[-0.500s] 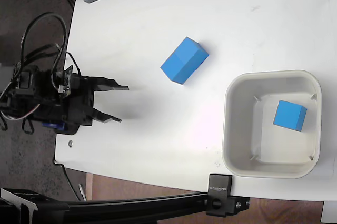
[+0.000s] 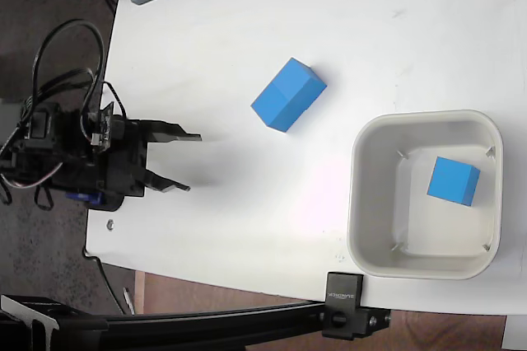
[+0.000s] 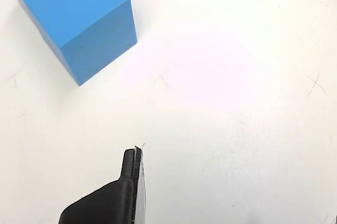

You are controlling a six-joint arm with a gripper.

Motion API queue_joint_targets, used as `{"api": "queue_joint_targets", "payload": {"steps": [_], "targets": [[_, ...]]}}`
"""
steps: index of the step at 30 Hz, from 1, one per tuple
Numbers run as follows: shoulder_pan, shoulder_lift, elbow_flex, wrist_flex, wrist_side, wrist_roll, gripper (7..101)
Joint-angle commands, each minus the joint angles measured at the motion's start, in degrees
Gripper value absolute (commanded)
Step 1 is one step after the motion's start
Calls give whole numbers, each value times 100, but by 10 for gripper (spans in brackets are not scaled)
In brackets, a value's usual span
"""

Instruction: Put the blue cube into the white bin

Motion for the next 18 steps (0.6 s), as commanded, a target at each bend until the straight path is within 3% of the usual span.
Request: {"api": "queue_joint_targets", "payload": {"steps": [1,11,18], "targets": [[-44,132,-149,-97,26,0,1000],[-26,132,-316,-35,-185,-105,1000],[-9,-571,-1248,176,114,-176,1000]]}}
